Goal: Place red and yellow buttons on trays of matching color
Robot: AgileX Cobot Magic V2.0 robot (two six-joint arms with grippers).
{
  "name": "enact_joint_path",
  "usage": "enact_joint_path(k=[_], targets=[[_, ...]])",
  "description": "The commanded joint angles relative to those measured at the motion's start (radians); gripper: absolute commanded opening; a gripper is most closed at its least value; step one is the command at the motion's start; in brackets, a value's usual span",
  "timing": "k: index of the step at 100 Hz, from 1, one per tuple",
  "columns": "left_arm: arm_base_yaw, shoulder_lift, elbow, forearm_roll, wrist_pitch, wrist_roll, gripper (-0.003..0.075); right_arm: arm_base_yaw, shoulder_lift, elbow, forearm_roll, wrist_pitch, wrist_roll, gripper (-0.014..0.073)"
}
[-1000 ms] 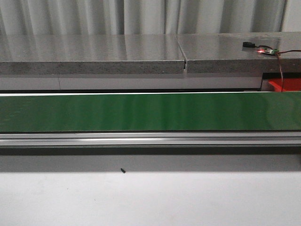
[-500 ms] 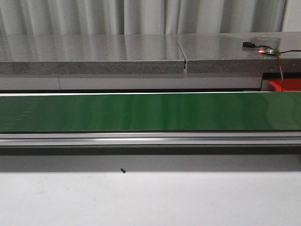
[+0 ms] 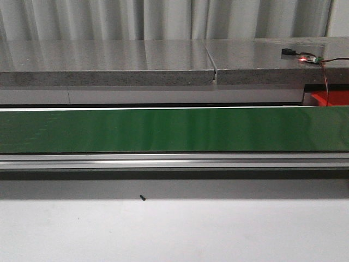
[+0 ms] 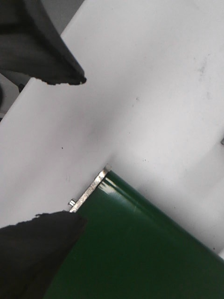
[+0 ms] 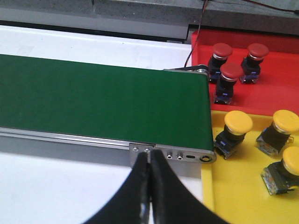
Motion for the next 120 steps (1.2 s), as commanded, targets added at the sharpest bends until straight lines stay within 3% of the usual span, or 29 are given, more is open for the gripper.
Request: enact_joint_path(k=[1,51,83,120], targets=[[0.009,0.010,-0.073,-0.013,0.023,-0.005,0.0547,-0.004,0.006,-0.022,-0.002,-0.065,-0.009,-0.0116],[0.020,0.256,-0.409,-0.007,0.164,0.161,0.0547,-0.004,0.006,-0.022,-0.002,-0.065,-0.009,-0.0116],[0.020,0.382,-0.531,0.005,0.171,0.239,0.0547,-0.004,0.006,-0.022,-0.002,-0.065,-0.009,-0.0116],[0.020,0.450,-0.538,0.029,0.015,0.300,0.0547,-0.004,0.006,-0.022,-0.002,-0.065,-0.009,-0.0116]])
